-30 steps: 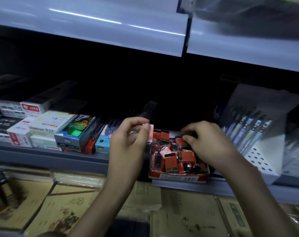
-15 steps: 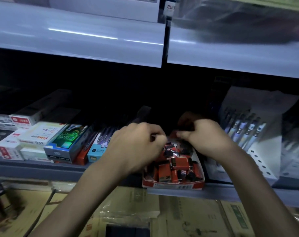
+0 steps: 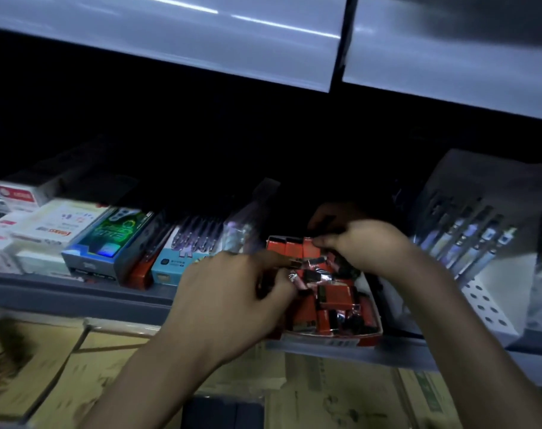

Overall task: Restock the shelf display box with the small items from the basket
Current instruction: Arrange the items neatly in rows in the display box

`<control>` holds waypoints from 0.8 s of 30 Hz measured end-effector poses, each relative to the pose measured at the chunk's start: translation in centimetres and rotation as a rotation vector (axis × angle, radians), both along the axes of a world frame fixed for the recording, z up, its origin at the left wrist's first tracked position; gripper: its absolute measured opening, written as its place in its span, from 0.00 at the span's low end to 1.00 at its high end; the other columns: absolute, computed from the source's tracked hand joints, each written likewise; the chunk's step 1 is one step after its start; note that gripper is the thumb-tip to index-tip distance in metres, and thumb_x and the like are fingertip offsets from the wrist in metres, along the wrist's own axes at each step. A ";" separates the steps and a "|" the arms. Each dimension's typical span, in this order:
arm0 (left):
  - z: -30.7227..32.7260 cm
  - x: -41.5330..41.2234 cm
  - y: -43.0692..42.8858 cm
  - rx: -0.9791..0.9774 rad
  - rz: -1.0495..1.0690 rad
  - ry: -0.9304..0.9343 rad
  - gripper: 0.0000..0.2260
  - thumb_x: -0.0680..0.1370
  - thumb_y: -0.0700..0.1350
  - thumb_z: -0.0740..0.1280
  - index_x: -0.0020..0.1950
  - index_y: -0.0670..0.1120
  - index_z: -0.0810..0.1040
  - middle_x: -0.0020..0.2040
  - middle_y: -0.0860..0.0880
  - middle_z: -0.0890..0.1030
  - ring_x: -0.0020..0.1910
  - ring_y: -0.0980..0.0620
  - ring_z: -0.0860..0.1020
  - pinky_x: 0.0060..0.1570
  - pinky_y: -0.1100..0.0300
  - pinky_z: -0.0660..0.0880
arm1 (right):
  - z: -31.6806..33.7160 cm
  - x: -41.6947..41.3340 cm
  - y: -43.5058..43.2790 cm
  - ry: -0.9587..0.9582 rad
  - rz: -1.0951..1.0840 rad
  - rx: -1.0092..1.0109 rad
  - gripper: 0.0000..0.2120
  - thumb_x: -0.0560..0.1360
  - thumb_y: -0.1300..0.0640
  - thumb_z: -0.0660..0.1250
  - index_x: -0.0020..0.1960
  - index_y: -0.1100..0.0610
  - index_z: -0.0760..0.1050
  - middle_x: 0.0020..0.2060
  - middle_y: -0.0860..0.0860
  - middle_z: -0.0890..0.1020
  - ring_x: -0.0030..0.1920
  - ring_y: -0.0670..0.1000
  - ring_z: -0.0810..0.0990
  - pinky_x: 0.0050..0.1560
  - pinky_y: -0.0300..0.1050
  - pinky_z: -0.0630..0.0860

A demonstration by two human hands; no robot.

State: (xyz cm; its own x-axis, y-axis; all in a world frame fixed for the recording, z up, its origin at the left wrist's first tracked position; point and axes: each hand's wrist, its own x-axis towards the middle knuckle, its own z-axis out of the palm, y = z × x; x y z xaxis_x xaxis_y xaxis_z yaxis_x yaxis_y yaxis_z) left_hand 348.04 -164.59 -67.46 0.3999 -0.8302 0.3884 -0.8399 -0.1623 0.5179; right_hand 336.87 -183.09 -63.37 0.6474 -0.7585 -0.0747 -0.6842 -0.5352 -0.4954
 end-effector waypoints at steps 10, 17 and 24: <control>-1.8 -0.5 0.3 -0.012 0.021 -0.078 0.22 0.81 0.63 0.48 0.38 0.54 0.74 0.24 0.53 0.72 0.27 0.56 0.73 0.26 0.61 0.60 | -0.6 -0.2 1.5 0.082 -0.012 -0.142 0.06 0.79 0.51 0.71 0.55 0.44 0.80 0.46 0.44 0.81 0.42 0.44 0.79 0.41 0.40 0.77; -1.7 -1.0 0.5 -0.010 0.050 -0.042 0.21 0.81 0.64 0.48 0.38 0.56 0.72 0.24 0.53 0.71 0.26 0.57 0.72 0.29 0.59 0.65 | 0.3 -2.3 1.9 0.102 0.043 -0.146 0.03 0.78 0.51 0.71 0.48 0.45 0.85 0.46 0.41 0.84 0.48 0.43 0.81 0.53 0.44 0.79; -1.7 -0.9 0.4 -0.011 0.051 -0.029 0.20 0.83 0.62 0.53 0.34 0.56 0.69 0.24 0.53 0.70 0.26 0.56 0.72 0.30 0.58 0.69 | 0.5 -2.8 1.5 0.101 0.091 -0.057 0.04 0.77 0.57 0.73 0.48 0.48 0.85 0.45 0.42 0.85 0.49 0.43 0.82 0.48 0.37 0.79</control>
